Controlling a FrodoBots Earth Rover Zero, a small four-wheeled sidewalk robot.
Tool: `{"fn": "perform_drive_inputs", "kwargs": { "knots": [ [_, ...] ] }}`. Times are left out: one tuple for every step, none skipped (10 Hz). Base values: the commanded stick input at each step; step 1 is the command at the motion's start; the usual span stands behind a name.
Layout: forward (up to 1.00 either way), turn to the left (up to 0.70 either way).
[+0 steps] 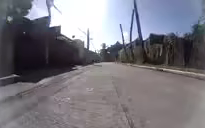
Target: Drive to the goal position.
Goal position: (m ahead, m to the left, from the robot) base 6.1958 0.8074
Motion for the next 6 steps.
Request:
{"fn": "perform_drive_inputs", "kwargs": {
  "knots": [
    [0.85,0.0],
    [0.85,0.0],
    [0.85,0.0],
    [0.85,0.17],
    [0.85,0.34],
    [0.85,0.34]
  ]
}}
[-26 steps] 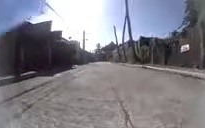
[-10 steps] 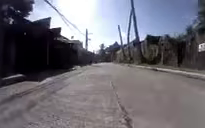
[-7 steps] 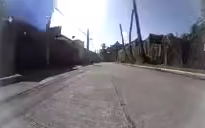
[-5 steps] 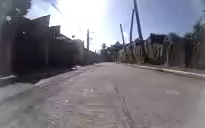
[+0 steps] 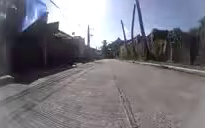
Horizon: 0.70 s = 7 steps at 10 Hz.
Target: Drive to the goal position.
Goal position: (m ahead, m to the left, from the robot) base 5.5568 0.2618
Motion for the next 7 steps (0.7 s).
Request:
{"fn": "perform_drive_inputs", "kwargs": {
  "knots": [
    [0.85,0.34],
    [0.85,0.34],
    [0.85,0.02],
    [0.85,0.0],
    [0.85,0.0],
    [0.85,0.0],
    [0.85,0.0]
  ]
}}
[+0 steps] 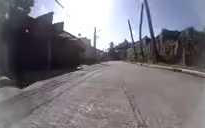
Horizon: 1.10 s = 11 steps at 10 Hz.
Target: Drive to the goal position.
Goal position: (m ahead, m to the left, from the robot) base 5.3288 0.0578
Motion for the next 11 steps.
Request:
{"fn": "perform_drive_inputs", "kwargs": {
  "knots": [
    [0.85,0.0],
    [0.85,0.0],
    [0.85,0.0],
    [0.85,0.0],
    [0.85,0.0],
    [0.85,0.0],
    [0.85,0.0],
    [0.85,0.1],
    [0.85,0.28],
    [0.85,0.34],
    [0.85,0.34]
  ]
}}
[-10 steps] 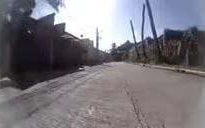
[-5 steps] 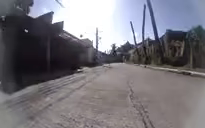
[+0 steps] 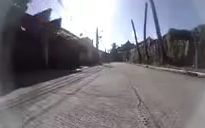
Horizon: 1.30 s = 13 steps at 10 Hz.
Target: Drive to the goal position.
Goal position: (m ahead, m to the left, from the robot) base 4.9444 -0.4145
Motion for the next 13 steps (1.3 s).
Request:
{"fn": "perform_drive_inputs", "kwargs": {
  "knots": [
    [0.85,0.34],
    [0.85,0.34],
    [0.85,0.34],
    [0.85,0.34],
    [0.85,0.0],
    [0.85,0.0],
    [0.85,0.0],
    [0.85,0.0],
    [0.85,0.0],
    [0.85,0.0],
    [0.85,0.0],
    [0.85,0.0],
    [0.85,0.0]
  ]
}}
